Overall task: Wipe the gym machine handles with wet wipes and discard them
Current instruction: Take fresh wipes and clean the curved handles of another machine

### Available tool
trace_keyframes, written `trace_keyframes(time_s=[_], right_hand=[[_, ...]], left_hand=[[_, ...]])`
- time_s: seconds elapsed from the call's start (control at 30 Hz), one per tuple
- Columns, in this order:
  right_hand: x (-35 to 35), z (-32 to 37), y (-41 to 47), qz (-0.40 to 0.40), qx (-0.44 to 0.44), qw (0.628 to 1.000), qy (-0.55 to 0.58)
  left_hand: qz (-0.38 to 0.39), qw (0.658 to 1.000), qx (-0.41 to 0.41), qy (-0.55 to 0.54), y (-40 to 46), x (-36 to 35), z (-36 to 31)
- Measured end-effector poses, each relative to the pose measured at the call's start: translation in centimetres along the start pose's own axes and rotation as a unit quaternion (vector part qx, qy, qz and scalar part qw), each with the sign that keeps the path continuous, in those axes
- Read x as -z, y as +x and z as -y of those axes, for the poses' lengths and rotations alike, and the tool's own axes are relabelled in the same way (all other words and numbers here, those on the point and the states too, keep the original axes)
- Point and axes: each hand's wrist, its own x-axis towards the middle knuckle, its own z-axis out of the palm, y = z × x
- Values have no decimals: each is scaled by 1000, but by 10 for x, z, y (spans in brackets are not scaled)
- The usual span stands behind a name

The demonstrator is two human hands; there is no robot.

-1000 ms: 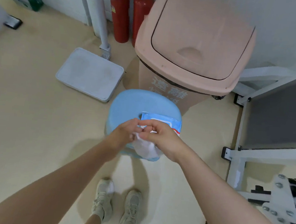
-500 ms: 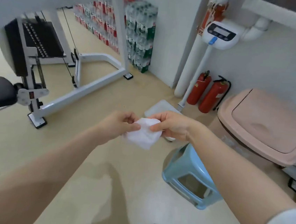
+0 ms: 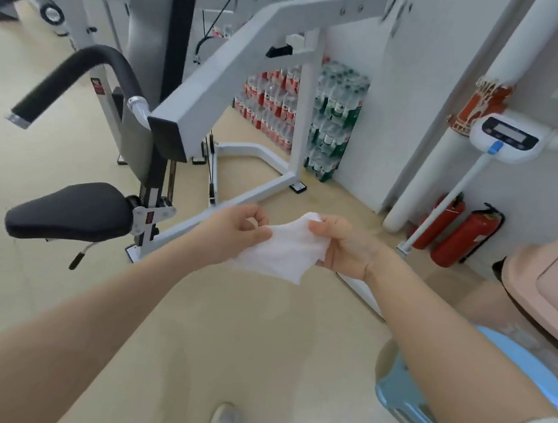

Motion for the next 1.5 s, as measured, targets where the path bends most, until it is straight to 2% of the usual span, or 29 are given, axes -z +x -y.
trace_keyframes(time_s=[0.13,0.37,0.47,0.57,0.63,0.67,0.73,0.8,0.83,0.9,0.93,0.97,1.0,1.03,1.1,1.17,1.23,1.3,1.37,1.4,1.47,1.5], right_hand=[[-34,37,50,10,-22,1000,-17],[-115,90,130,-21,76,994,76],[-150,103,164,-94,111,986,87],[-182,110,194,-211,145,962,93],[-202,114,212,-332,174,924,72],[-211,115,221,-413,197,888,32],[-229,116,235,-556,253,783,-117],[-251,113,248,-608,286,675,-303],[-260,109,258,-597,264,651,-388],[-272,93,285,-538,162,646,-517],[-275,83,299,-508,112,661,-541],[-281,75,310,-481,82,691,-533],[-284,68,319,-466,79,710,-523],[-287,64,325,-459,99,709,-525],[-290,65,333,-463,130,699,-530],[-286,76,346,-475,120,687,-536],[-285,90,363,-468,79,668,-573],[-283,95,378,-459,46,640,-615],[-280,94,377,-466,28,629,-622],[-279,92,372,-494,13,610,-619],[-280,84,364,-562,-6,502,-658],[-282,84,366,-575,-17,477,-665]], left_hand=[[-85,995,-49,34,22,65,8],[-142,977,-122,105,46,174,26],[-139,961,-181,159,65,216,43],[-96,942,-244,207,91,262,62],[-69,921,-294,248,107,290,74],[-59,906,-321,268,115,301,80],[-44,885,-356,296,128,322,89],[-18,869,-371,326,141,338,98],[-6,859,-375,348,148,344,103],[0,847,-383,369,160,355,112],[-6,845,-387,370,164,361,117],[-13,846,-384,369,168,367,123],[-17,850,-375,368,171,372,128],[-15,855,-365,367,174,376,134],[1,864,-352,359,180,382,141],[-1,877,-345,334,184,386,144],[-45,869,-362,333,191,391,147],[-91,869,-341,348,196,396,152],[-86,887,-298,343,201,401,154],[-75,899,-281,327,203,402,155],[-63,910,-280,300,206,403,157],[-61,910,-289,291,206,404,158]])
